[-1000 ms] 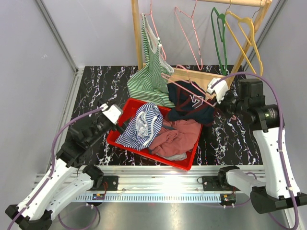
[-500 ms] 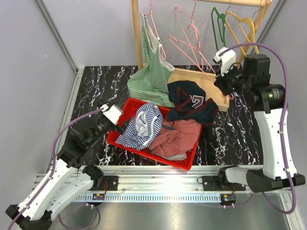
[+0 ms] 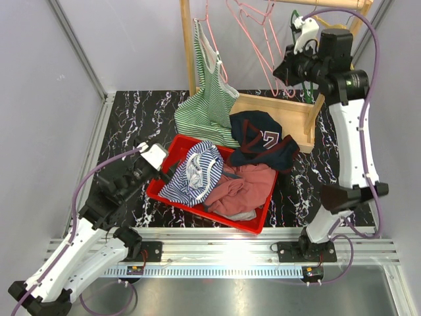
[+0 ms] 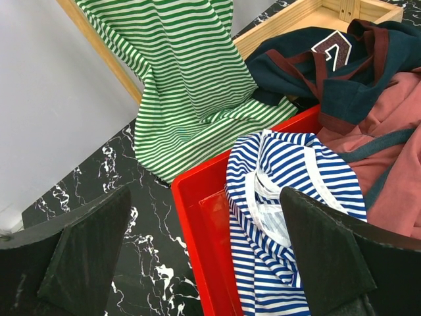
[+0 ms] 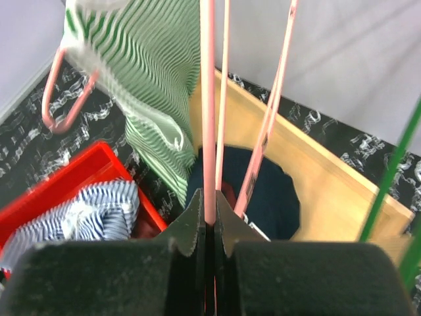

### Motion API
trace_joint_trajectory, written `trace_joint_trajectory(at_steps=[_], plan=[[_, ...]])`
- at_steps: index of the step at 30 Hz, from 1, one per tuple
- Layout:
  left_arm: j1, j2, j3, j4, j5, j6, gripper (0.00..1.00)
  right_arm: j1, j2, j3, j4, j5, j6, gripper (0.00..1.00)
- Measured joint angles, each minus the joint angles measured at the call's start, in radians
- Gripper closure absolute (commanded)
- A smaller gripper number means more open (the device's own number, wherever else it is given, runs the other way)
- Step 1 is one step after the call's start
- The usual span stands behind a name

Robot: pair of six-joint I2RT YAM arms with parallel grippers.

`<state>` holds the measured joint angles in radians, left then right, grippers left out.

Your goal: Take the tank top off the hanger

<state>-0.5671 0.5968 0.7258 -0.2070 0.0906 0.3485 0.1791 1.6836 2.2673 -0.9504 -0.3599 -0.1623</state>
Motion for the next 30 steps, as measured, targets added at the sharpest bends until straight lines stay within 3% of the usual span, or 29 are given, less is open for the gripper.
trace_joint_trajectory(at_steps=[8,18,30], plan=[[0.007,0.008,-0.009,0.001,0.0,-0.003,0.01,0.051,0.249,0.276,0.015,0.003,0.143,1.0],[0.013,0.015,-0.01,0.001,0.003,-0.005,0.01,0.077,0.389,0.354,0.095,0.031,0.27,1.0],[0.013,0.022,-0.011,0.0,0.013,-0.009,0.01,0.077,0.455,0.38,0.131,0.037,0.283,1.0]])
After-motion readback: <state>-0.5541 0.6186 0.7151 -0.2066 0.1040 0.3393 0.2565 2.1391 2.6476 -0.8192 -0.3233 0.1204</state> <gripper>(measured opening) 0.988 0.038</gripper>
